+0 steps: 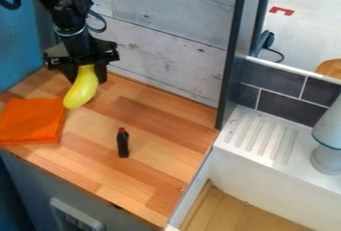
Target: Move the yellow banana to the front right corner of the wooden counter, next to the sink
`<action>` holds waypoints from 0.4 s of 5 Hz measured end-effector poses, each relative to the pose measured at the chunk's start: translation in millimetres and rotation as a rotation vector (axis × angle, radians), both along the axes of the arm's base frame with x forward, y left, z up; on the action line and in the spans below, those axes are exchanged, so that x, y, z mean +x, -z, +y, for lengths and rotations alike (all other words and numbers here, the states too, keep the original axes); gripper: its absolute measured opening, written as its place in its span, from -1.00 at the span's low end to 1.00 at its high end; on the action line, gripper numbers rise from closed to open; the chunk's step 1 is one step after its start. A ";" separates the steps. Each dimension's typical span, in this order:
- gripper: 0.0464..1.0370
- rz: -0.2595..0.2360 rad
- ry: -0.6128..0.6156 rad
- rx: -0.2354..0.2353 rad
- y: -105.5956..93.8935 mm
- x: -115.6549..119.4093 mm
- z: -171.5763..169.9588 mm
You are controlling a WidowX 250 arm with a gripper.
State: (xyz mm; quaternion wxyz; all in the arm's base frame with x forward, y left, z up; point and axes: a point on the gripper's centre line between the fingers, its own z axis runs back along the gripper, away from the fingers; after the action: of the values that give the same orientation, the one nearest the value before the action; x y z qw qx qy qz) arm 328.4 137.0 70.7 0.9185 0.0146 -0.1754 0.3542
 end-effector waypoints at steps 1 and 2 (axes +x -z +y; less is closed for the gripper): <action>0.11 -0.003 0.020 -0.021 -5.2 -3.1 -19.2; 0.12 -0.035 0.098 -0.051 -18.4 0.3 -56.3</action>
State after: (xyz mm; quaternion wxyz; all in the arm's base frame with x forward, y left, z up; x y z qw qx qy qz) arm 328.7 80.7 89.1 0.9316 -0.0236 -0.1826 0.3133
